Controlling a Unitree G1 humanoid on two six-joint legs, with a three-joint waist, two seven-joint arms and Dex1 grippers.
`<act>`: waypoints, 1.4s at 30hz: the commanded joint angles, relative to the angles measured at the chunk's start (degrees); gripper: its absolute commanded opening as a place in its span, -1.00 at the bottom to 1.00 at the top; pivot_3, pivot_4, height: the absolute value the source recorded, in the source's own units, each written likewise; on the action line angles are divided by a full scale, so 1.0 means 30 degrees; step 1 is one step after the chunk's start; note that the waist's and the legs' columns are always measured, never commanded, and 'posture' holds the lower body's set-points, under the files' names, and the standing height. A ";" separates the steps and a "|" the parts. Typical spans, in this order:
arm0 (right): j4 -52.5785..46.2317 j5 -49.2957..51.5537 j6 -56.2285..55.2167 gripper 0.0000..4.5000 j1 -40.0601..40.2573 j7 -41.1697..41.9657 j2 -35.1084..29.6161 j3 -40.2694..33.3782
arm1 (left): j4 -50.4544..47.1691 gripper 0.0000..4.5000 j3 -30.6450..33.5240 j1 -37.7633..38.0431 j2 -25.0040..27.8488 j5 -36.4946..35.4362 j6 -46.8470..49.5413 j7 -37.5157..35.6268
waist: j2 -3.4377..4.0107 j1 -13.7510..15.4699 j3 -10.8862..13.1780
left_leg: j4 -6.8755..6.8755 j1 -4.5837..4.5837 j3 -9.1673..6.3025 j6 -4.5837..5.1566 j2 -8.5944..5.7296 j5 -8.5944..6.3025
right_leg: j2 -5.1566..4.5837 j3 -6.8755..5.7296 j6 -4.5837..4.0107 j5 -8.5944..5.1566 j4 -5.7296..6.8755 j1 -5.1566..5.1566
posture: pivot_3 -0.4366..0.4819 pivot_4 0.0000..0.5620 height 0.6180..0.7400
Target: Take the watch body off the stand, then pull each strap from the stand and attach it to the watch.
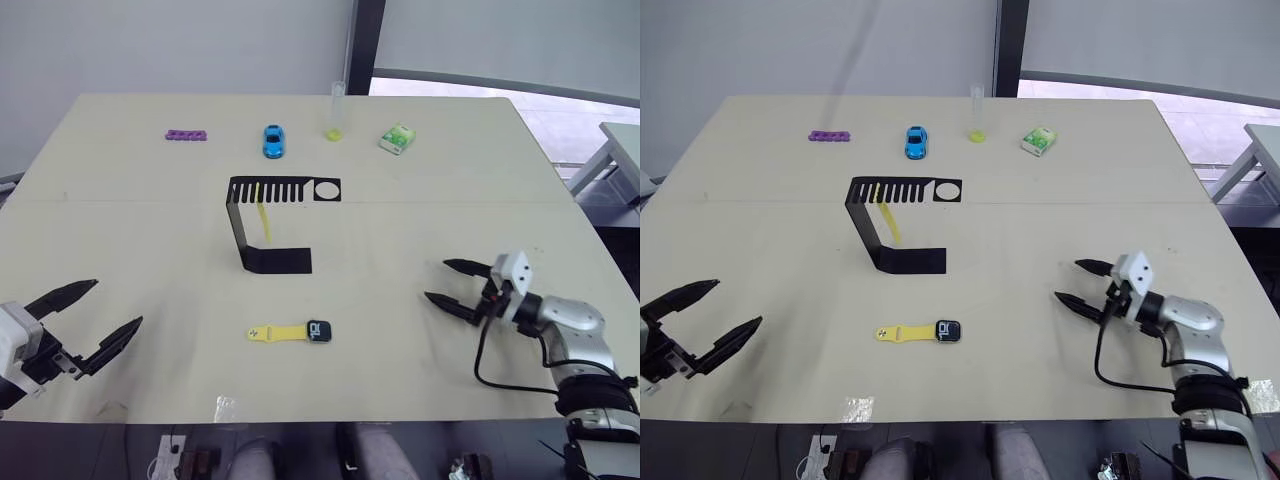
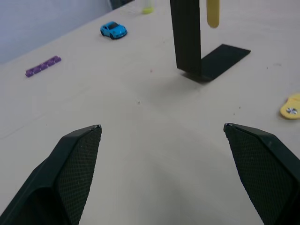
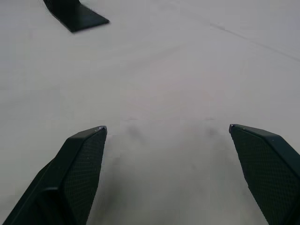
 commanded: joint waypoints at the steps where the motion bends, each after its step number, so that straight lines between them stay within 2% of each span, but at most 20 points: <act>1: -0.1927 -0.0313 0.1257 0.97 -0.1326 -0.0768 0.1456 0.1440 | -0.3133 1.00 -0.1031 -0.0176 -0.0899 -0.0519 0.0906 0.2213 | -0.0001 0.0040 -0.0001 | 0.0002 0.0000 -0.0004 -0.0002 0.0002 0.0001 | 0.0003 -0.0003 0.0000 0.0000 0.0005 -0.0001 | -0.05 -0.47 1.00; 4: -0.2288 -0.0496 0.1897 0.56 -0.2294 -0.1267 0.2816 0.2267 | -0.4573 1.00 -0.1719 -0.0469 -0.1822 -0.0942 0.1814 0.3777 | -0.0002 0.0074 -0.0001 | -0.0004 -0.0004 -0.0011 -0.0007 0.0002 0.0004 | 0.0007 -0.0005 -0.0001 0.0000 0.0011 -0.0011 | -0.05 -0.47 1.00; 9: -0.1948 -0.1656 0.2582 -0.57 -0.3847 -0.1943 0.4992 0.4232 | -0.7097 1.00 -0.4029 -0.0068 -0.3619 -0.0597 0.2906 0.6240 | -0.0013 0.0084 -0.0007 | 0.0014 -0.0020 -0.0010 0.0007 -0.0019 0.0005 | -0.0011 -0.0003 0.0000 0.0001 0.0005 -0.0015 | -0.05 -0.47 1.00; 10: -0.1782 -0.1894 0.2590 -0.87 -0.4156 -0.2149 0.5571 0.4588 | -0.7488 1.00 -0.4730 0.0248 -0.4065 -0.0336 0.2956 0.6538 | -0.0013 0.0079 -0.0008 | 0.0020 -0.0020 -0.0010 0.0007 -0.0017 0.0005 | -0.0009 -0.0003 0.0001 0.0001 0.0009 -0.0015 | -0.05 -0.47 1.00; 11: -0.1632 -0.2078 0.2812 -0.97 -0.4444 -0.2444 0.6080 0.4830 | -0.7764 1.00 -0.5329 0.0501 -0.4408 -0.0086 0.2934 0.6752 | -0.0013 0.0044 -0.0009 | 0.0020 -0.0019 -0.0010 0.0006 -0.0016 0.0005 | -0.0006 -0.0003 0.0001 0.0001 0.0015 -0.0017 | -0.05 -0.47 1.00; 16: -0.0108 -0.3304 0.3488 -0.97 -0.5668 -0.3746 0.7356 0.5577 | -0.8067 1.00 -0.6665 0.0873 -0.4994 0.0818 0.2800 0.7565 | -0.0011 -0.0003 -0.0008 | 0.0000 -0.0017 -0.0005 -0.0013 -0.0009 0.0016 | 0.0010 0.0003 -0.0011 -0.0006 0.0028 -0.0040 | -0.05 -0.47 1.00; 24: 0.4160 -0.4549 0.1680 -0.97 -0.6904 -0.4891 0.8563 0.5550 | -0.7809 1.00 -0.8732 0.0532 -0.5203 0.2012 0.2603 0.8023 | -0.0012 -0.0006 -0.0008 | 0.0000 -0.0023 -0.0002 -0.0008 -0.0018 0.0016 | 0.0005 0.0003 -0.0012 -0.0006 0.0013 -0.0037 | -0.05 -0.47 1.00; 34: 0.6766 -0.4957 -0.0063 -0.97 -0.7299 -0.4440 0.8743 0.5345 | -0.7249 1.00 -1.1120 -0.2197 -0.5904 0.4015 0.3831 1.0453 | -0.0013 -0.0004 -0.0009 | -0.0001 -0.0017 0.0000 -0.0007 -0.0015 0.0018 | 0.0006 0.0004 -0.0011 -0.0005 0.0019 -0.0033 | -0.05 -0.47 1.00; 37: 0.6777 -0.4886 0.0030 -1.00 -0.7207 -0.4324 0.8806 0.5336 | -0.6820 0.64 -1.1764 -0.3428 -0.6229 0.4364 0.4245 1.0925 | -0.0013 -0.0014 -0.0010 | -0.0003 -0.0013 0.0001 -0.0008 -0.0014 0.0018 | 0.0006 0.0004 -0.0011 -0.0006 0.0024 -0.0032 | -0.05 -0.47 1.00; 39: 0.6714 -0.4824 0.0195 -1.00 -0.7158 -0.4121 0.8848 0.5367 | -0.6494 0.23 -1.2305 -0.4156 -0.6324 0.4970 0.4447 1.1267 | -0.0012 -0.0023 -0.0011 | -0.0002 -0.0012 0.0000 -0.0008 -0.0013 0.0019 | 0.0007 0.0004 -0.0011 -0.0005 0.0029 -0.0032 | -0.05 -0.47 1.00; 42: 0.6625 -0.4804 0.0322 -1.00 -0.7117 -0.3948 0.8872 0.5379 | -0.5871 0.23 -1.2894 -0.5107 -0.6657 0.5668 0.4571 1.1829 | -0.0013 -0.0043 -0.0011 | -0.0003 -0.0012 0.0001 -0.0009 -0.0011 0.0019 | 0.0005 0.0003 -0.0011 -0.0005 0.0028 -0.0033 | -0.05 -0.47 1.00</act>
